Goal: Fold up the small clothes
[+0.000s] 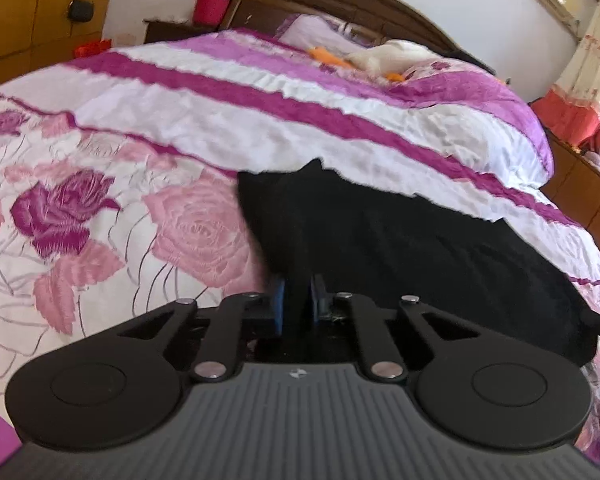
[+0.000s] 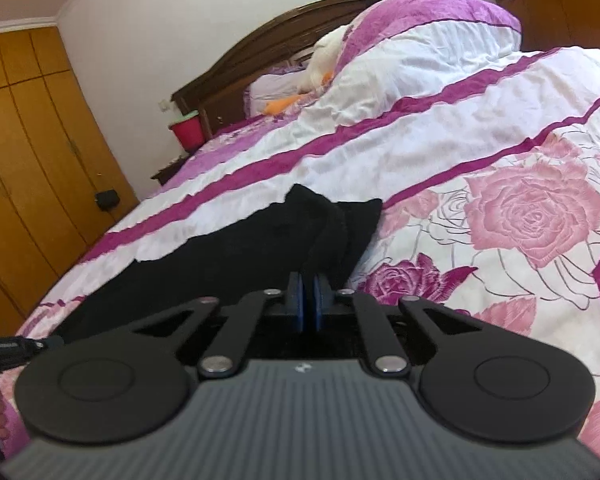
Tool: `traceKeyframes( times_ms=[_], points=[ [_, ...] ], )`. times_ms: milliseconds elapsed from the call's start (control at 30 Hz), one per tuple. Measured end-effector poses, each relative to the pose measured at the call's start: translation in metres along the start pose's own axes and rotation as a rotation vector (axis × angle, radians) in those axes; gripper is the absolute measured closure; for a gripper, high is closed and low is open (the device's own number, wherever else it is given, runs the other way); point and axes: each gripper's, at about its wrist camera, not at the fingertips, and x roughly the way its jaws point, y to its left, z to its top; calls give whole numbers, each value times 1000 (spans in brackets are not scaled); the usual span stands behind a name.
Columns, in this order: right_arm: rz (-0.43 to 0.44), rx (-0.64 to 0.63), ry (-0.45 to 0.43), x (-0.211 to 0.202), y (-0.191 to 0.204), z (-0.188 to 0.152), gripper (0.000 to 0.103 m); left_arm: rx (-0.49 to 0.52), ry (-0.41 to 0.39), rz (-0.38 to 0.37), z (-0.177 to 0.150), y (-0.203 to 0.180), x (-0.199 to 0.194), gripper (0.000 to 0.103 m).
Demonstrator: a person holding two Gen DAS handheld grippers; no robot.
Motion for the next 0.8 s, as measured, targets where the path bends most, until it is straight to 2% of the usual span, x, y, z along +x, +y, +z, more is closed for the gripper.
traceKeyframes(
  times_ms=[100,300,400,533,600,667,800],
  points=[
    [3,30,54,6,-2,0,91,-19,18,-13,-1,4,3,89],
    [-11,29,67,10,-4,-2,90,-29,31,-37,0,10,5,89],
    [14,15,73,12,-5,-2,92,-40,13,-52,2,10,1,95],
    [69,64,12,-6,-11,7,95,-86,-43,-108,8,14,-22,96],
    [74,81,-10,-20,-15,12,95,-96,-42,-120,10,17,-31,96],
    [80,64,6,-27,-16,12,96,-63,-26,-110,8,17,-34,96],
    [9,-12,85,-15,-13,1,95,16,52,-31,-4,12,-17,95]
  ],
)
